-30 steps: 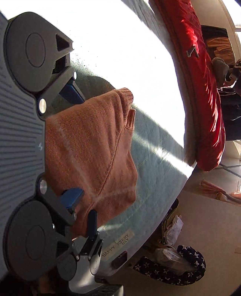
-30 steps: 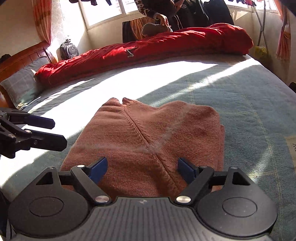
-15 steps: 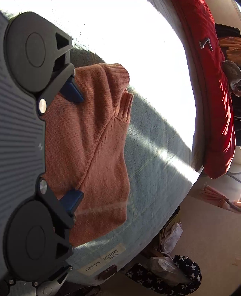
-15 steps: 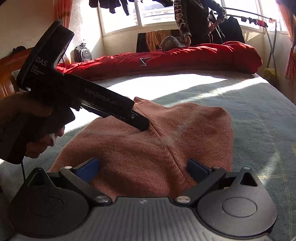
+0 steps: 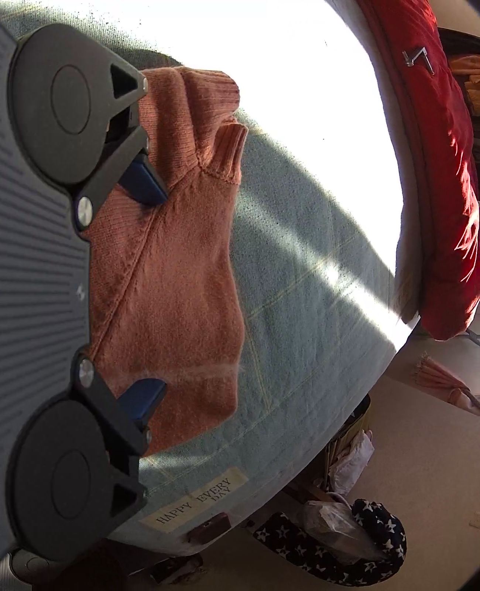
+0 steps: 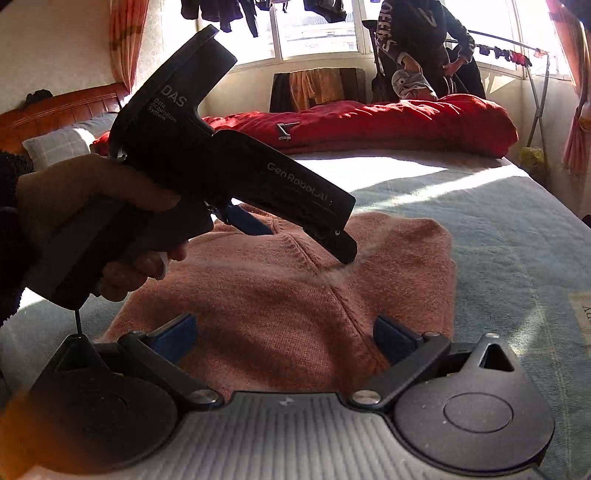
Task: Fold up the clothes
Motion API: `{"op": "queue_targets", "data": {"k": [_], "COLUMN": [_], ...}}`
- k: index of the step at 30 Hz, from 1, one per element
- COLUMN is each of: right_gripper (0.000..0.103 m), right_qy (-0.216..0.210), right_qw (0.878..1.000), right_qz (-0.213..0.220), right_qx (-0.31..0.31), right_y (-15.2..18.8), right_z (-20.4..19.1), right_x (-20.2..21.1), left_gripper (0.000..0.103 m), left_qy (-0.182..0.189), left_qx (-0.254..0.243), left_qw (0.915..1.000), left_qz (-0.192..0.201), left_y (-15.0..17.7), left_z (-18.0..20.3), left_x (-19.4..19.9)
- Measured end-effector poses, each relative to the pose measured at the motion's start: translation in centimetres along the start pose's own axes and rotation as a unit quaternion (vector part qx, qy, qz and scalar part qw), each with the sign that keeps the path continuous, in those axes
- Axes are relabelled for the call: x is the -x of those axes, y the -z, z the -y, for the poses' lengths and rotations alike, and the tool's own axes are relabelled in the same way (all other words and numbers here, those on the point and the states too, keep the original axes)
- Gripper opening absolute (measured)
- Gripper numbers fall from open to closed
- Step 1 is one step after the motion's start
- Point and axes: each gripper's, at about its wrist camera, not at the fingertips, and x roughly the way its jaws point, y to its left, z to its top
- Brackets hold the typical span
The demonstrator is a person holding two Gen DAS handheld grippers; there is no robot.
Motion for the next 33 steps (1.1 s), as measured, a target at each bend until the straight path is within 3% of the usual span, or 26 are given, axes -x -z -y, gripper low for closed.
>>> {"op": "queue_targets", "data": {"k": [2, 5, 7, 10, 22, 28, 31, 33], "right_gripper": [0.103, 0.103, 0.103, 0.103, 0.103, 0.103, 0.103, 0.103], "right_qy": [-0.002, -0.007, -0.007, -0.009, -0.02, -0.019, -0.019, -0.023], "right_qw": [1.0, 1.0, 1.0, 1.0, 1.0, 1.0, 1.0, 1.0], "right_qz": [0.001, 0.002, 0.002, 0.002, 0.003, 0.002, 0.002, 0.005], "right_qx": [-0.003, -0.01, -0.01, -0.008, -0.015, -0.012, -0.014, -0.017], "right_y": [0.0, 0.0, 0.0, 0.0, 0.2, 0.2, 0.1, 0.1], "right_z": [0.0, 0.0, 0.0, 0.1, 0.6, 0.6, 0.7, 0.8], "right_x": [0.4, 0.7, 0.9, 1.0, 1.4, 1.5, 1.4, 1.6], "left_gripper": [0.1, 0.1, 0.1, 0.1, 0.1, 0.1, 0.1, 0.1], "left_qy": [0.03, 0.104, 0.123, 0.119, 0.146, 0.142, 0.147, 0.125], "left_qx": [0.01, 0.035, 0.044, 0.048, 0.001, -0.01, 0.015, 0.003], "left_qw": [0.9995, 0.9939, 0.9914, 0.9914, 0.9884, 0.9874, 0.9867, 0.9906], "left_qz": [0.01, 0.01, -0.001, -0.025, -0.044, -0.069, -0.068, -0.055], "left_y": [-1.0, -2.4, -2.7, -2.9, -3.1, -2.3, -2.8, -3.3], "left_z": [0.6, 1.6, 2.1, 2.6, 5.4, 6.4, 5.8, 5.5], "left_x": [0.9, 0.4, -0.9, -4.0, -3.6, -6.4, -5.8, -3.9]}}
